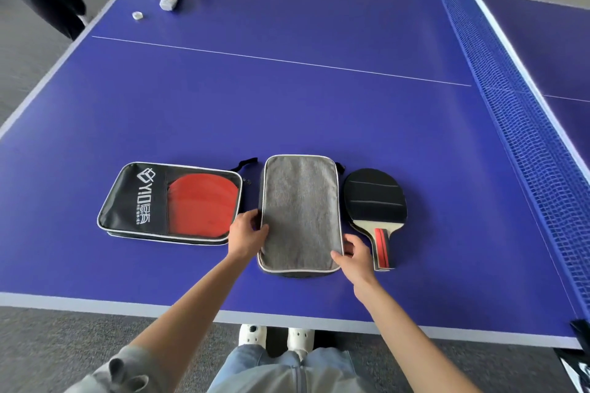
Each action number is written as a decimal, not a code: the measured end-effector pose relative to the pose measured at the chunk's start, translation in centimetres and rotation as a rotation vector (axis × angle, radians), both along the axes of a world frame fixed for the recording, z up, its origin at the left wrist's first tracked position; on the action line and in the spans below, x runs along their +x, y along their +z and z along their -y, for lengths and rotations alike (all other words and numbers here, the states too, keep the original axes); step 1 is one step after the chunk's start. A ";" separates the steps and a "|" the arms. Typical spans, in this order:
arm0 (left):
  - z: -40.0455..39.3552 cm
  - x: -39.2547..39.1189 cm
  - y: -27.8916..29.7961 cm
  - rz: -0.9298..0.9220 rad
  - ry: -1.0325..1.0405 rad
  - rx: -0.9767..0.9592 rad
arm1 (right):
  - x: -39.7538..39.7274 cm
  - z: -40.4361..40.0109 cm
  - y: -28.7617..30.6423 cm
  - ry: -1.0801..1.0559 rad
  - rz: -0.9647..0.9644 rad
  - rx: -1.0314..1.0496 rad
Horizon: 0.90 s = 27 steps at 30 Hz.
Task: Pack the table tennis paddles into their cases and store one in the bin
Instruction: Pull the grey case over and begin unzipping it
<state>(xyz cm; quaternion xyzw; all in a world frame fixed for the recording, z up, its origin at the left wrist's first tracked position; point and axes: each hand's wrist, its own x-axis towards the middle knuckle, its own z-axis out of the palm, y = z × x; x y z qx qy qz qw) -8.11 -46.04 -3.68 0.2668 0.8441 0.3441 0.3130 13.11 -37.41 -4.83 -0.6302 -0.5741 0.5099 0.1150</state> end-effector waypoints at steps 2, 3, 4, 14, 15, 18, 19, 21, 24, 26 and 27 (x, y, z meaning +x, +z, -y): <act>-1.9 -0.9 0.5 -0.036 -0.050 -0.014 | 0.6 0.2 0.0 0.089 0.052 0.021; -2.9 -1.3 0.7 -0.029 -0.039 -0.042 | 0.8 0.4 0.1 0.126 0.068 0.034; -3.8 -1.7 0.9 -0.011 -0.008 -0.070 | 1.0 0.4 0.2 0.151 0.073 0.050; -7.1 -4.8 1.3 -0.039 0.067 -0.005 | 0.5 -8.9 4.8 0.270 -0.047 0.138; -7.3 -5.1 1.2 -0.033 0.079 -0.012 | 0.2 -10.2 5.1 0.304 -0.034 0.154; -7.4 -5.7 0.9 -0.117 0.012 -0.112 | -0.4 -13.6 5.5 0.406 0.023 0.174; -7.4 -5.7 0.7 -0.159 -0.033 -0.150 | -0.5 -14.4 5.4 0.434 0.053 0.180; -7.3 -5.4 0.2 -0.205 -0.074 -0.194 | -0.8 -15.5 5.2 0.485 0.113 0.222; -7.3 -4.7 -0.1 -0.251 -0.032 -0.195 | -1.1 -15.8 4.5 0.516 0.159 0.337; -7.5 -4.5 -0.1 -0.283 -0.024 -0.189 | -1.4 -15.7 4.0 0.516 0.182 0.437; -7.6 -4.5 0.0 -0.291 -0.028 -0.191 | -1.7 -15.6 3.7 0.524 0.214 0.495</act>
